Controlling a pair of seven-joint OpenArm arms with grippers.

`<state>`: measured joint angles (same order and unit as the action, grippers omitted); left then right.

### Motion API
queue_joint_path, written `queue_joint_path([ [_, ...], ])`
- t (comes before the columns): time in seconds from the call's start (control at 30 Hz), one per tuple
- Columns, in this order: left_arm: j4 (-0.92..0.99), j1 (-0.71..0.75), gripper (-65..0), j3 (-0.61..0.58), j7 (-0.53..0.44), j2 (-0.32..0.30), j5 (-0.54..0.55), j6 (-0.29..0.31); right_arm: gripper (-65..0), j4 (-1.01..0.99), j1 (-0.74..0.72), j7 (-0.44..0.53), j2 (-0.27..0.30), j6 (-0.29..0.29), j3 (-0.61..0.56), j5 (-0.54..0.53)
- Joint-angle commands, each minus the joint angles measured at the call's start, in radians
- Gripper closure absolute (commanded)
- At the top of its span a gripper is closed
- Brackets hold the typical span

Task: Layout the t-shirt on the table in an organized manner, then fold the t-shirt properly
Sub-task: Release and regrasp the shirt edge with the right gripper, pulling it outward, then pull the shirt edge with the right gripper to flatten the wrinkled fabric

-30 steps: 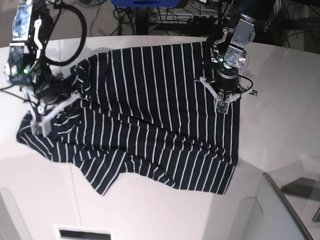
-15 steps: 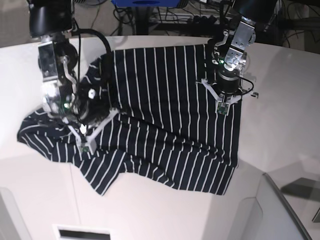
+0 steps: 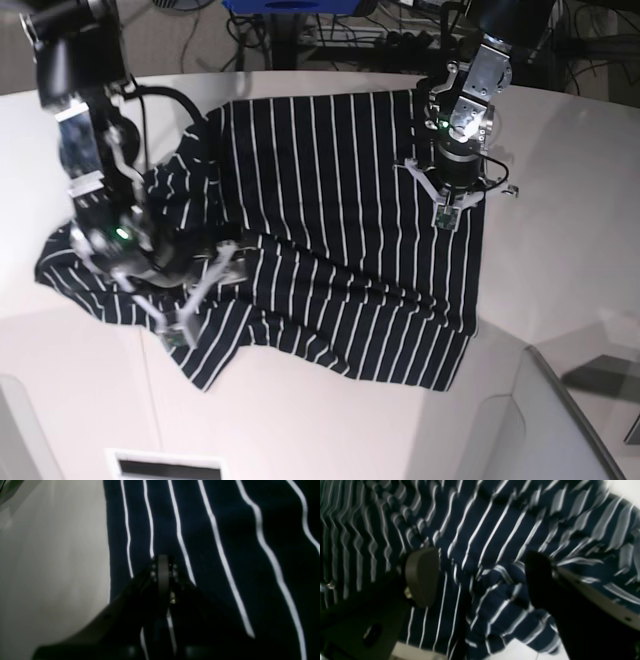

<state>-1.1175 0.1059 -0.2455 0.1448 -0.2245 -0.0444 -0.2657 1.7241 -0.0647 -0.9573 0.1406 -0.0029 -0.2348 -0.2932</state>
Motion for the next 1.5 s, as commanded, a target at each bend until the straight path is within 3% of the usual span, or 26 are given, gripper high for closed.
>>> queue_joint_path([
  [0.0, 0.009, 0.008, 0.0, -0.001, 0.069, -0.006, 0.022, 0.019, -50.6, 0.053, 0.029, 0.022, 0.014, -0.007, 0.058, 0.005],
  [0.13, 0.009, 0.01, 0.0, -0.001, 0.069, -0.006, 0.022, 0.019, -50.6, 0.063, 0.154, 0.041, 0.011, -0.007, 0.223, 0.005],
  [0.23, 0.009, 0.01, 0.0, -0.001, 0.069, -0.006, 0.022, 0.019, -50.6, -0.002, 0.21, 0.126, 0.014, -0.003, 0.279, 0.005],
  [0.3, 0.007, 0.01, 0.0, -0.001, 0.069, -0.006, 0.022, 0.019, -50.6, -0.045, 0.225, 0.176, 0.017, -0.003, 0.286, 0.005],
  [0.53, 0.004, 0.008, 0.0, -0.001, 0.069, -0.006, 0.022, 0.019, -48.3, -0.111, 0.225, 0.199, 0.017, -0.003, 0.289, 0.005],
  [0.6, 0.009, 0.008, 0.0, -0.001, 0.069, -0.006, 0.022, 0.019, -39.6, -0.108, 0.228, 0.196, 0.017, -0.003, 0.289, 0.001],
  [0.77, 0.009, 0.01, 0.0, -0.001, 0.069, -0.006, 0.022, 0.019, -5.7, -0.106, 0.239, 0.162, 0.012, -0.001, 0.289, -0.001],
  [0.8, 0.009, 0.01, 0.0, -0.001, 0.069, -0.006, 0.022, 0.019, -2.0, -0.095, 0.242, 0.137, 0.011, -0.001, 0.291, -0.001],
  [0.93, 0.009, 0.008, 0.0, -0.001, 0.069, -0.006, 0.022, 0.019, -1.2, 0.067, 0.303, 0.076, 0.009, -0.007, 0.312, -0.002],
  [1.07, 0.009, 0.008, 0.0, -0.001, 0.069, -0.006, 0.022, 0.019, -1.2, 0.215, 0.389, 0.002, -0.025, -0.007, 0.423, 0.001],
  [1.17, 0.009, 0.008, 0.0, -0.001, 0.069, -0.006, 0.022, 0.019, -1.2, 0.224, 0.421, -0.05, -0.058, -0.007, 0.509, 0.001],
  [1.3, 0.009, 0.008, 0.0, -0.001, 0.069, -0.006, 0.022, 0.019, -1.1, 0.236, 0.494, -0.05, -0.091, -0.007, 0.585, -0.001],
  [1.47, 0.009, 0.008, 0.0, -0.001, 0.069, -0.006, 0.022, 0.019, -1.4, 0.236, 0.553, -0.058, -0.17, -0.007, 0.722, -0.001],
])
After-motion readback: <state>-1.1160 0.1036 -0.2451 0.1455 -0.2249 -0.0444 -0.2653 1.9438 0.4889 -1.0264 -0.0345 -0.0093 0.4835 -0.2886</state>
